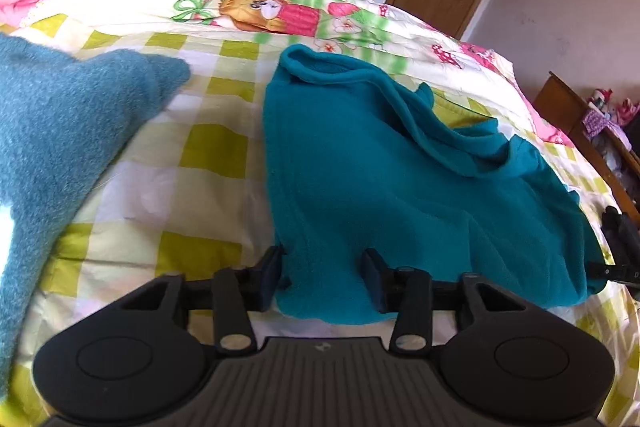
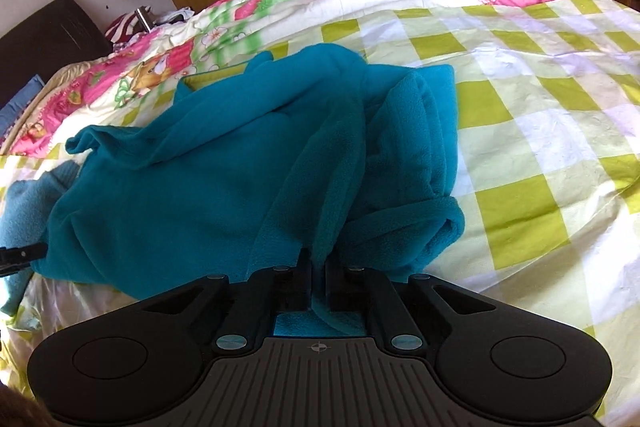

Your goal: Fold small clothes

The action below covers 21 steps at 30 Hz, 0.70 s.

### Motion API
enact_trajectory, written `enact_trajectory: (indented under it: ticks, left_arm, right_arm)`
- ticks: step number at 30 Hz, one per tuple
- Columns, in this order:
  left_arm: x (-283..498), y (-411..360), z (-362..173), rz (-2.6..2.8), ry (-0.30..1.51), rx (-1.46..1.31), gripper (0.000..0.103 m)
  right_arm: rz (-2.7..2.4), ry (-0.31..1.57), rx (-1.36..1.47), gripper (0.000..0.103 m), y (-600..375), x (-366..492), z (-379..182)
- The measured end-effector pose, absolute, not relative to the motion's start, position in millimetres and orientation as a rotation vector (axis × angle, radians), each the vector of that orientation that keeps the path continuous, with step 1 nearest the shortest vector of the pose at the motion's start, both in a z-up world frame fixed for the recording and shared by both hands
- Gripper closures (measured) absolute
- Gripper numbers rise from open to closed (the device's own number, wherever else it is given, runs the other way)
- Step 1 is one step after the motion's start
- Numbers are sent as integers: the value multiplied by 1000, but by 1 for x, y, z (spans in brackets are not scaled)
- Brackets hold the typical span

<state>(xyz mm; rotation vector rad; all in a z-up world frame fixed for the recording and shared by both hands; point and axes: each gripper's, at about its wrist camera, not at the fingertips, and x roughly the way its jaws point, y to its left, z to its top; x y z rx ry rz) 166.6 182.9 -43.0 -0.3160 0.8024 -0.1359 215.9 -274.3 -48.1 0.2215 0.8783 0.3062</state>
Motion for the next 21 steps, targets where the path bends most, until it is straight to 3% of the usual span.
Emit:
enact_trajectory:
  ticks: [1,3,14,17,21]
  left_arm:
    - [169,178,-41,-144,805,-304,74]
    - [171,169,-39,-159,805,-275,79]
    - [177,161,-50,-129,841,-270,73]
    - [181,159,-52,-148,868,-295,81]
    - [153,149,-32,-227,887,-246,82]
  right_arm:
    - [300,868,226,98,-277,211,-45]
    - [286,848,240,99,-285,201,-37]
    - [311,855,257,90,-286,213,-52]
    - [294,875,247,97,-282,220,-59]
    - [310,858,338,98,-300,197,-38]
